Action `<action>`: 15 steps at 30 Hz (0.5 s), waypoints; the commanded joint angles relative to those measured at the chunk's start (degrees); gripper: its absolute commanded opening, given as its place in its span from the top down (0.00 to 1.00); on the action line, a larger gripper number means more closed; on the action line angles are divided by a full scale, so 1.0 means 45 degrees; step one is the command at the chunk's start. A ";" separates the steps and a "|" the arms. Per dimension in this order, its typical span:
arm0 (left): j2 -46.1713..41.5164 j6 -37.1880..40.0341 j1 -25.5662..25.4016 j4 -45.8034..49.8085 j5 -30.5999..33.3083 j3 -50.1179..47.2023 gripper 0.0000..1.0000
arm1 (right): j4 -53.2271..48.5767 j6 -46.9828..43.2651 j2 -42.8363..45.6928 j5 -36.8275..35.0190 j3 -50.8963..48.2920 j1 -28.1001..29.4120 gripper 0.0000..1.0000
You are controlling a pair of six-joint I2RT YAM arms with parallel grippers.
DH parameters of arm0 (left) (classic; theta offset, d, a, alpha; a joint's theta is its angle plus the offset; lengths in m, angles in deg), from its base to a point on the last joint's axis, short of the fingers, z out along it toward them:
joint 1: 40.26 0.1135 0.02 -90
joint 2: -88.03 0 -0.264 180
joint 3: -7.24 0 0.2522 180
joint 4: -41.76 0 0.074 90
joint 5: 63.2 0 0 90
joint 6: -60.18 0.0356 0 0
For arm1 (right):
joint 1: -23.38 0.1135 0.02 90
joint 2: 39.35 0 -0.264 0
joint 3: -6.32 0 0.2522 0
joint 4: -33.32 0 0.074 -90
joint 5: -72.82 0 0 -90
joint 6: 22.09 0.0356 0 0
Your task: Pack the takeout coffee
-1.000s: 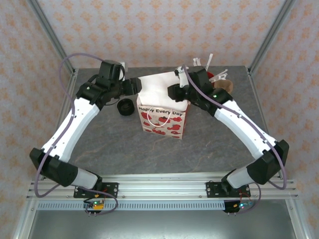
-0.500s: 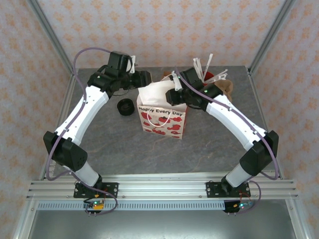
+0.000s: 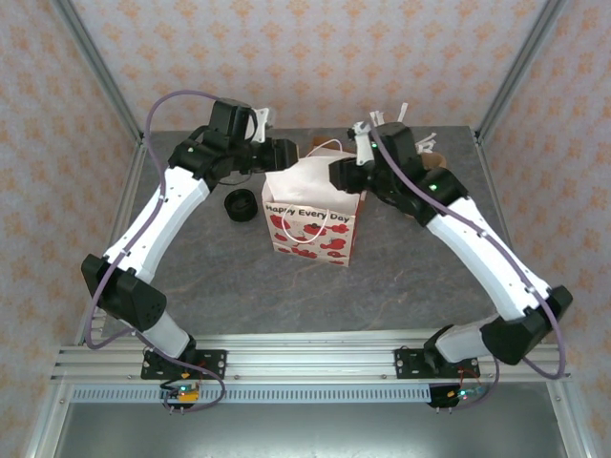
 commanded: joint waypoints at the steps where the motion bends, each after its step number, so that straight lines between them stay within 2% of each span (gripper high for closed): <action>1: -0.0444 0.0503 -0.0221 0.0430 -0.0442 0.0423 0.50 | 0.0486 -0.0366 0.0255 -0.0140 -0.0073 -0.0614 0.54; 4: -0.0550 0.0471 -0.0274 0.0406 -0.0606 0.0407 0.50 | 0.0310 -0.0557 -0.0404 0.0922 0.0366 -0.1311 0.43; 9: -0.0628 0.0428 -0.0276 0.0641 -0.0384 0.0612 0.50 | 0.0467 -0.0972 -0.1558 0.2449 0.0944 -0.1796 0.33; 13: -0.0824 0.0523 -0.0286 0.0835 -0.0051 0.0669 0.50 | 0.0023 -0.1699 -0.2574 0.2950 0.1736 -0.1850 0.33; 15: -0.0937 0.0558 -0.0282 0.0894 0.0106 0.0642 0.49 | -0.0478 -0.1990 -0.2990 0.3244 0.2159 -0.1848 0.40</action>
